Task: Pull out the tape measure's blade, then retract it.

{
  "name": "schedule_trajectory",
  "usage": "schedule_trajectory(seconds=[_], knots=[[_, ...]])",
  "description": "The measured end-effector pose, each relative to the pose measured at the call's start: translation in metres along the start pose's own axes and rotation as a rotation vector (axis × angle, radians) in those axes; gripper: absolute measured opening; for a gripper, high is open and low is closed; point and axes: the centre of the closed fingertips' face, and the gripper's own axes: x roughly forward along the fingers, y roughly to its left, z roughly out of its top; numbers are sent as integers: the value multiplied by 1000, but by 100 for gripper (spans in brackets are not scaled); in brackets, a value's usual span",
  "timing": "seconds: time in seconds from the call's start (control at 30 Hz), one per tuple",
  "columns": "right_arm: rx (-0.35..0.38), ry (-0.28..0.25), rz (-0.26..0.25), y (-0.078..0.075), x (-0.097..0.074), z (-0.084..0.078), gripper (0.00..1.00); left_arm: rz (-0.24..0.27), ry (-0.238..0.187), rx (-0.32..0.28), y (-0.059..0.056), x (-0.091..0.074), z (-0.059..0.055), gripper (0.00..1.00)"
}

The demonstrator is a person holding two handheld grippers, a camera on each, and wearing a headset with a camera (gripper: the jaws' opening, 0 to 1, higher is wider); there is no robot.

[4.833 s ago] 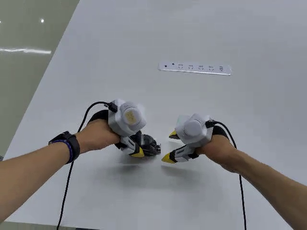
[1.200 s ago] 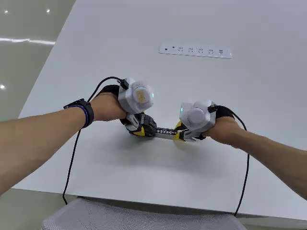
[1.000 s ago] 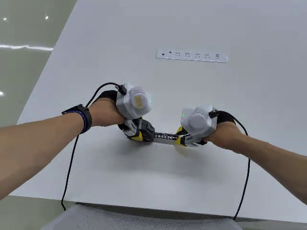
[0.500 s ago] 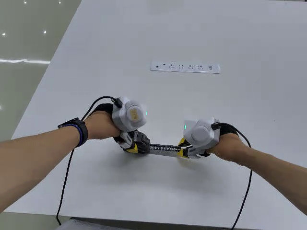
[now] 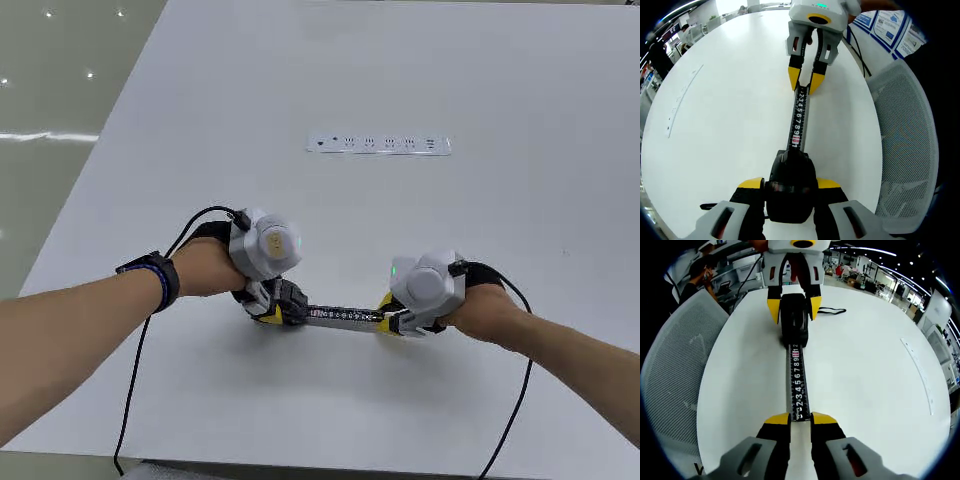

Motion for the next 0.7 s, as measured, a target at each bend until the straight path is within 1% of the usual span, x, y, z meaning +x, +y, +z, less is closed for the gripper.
schedule_trajectory(seconds=[0.37, 0.7], knots=[[0, 4, -16, -1, -6, -9, 13, 0, 4, -6, 0, 1, -1, 35], [2, 8, -15, 0, -9, -15, 13, 1, 8, -1, 0, 1, -1, 35]])
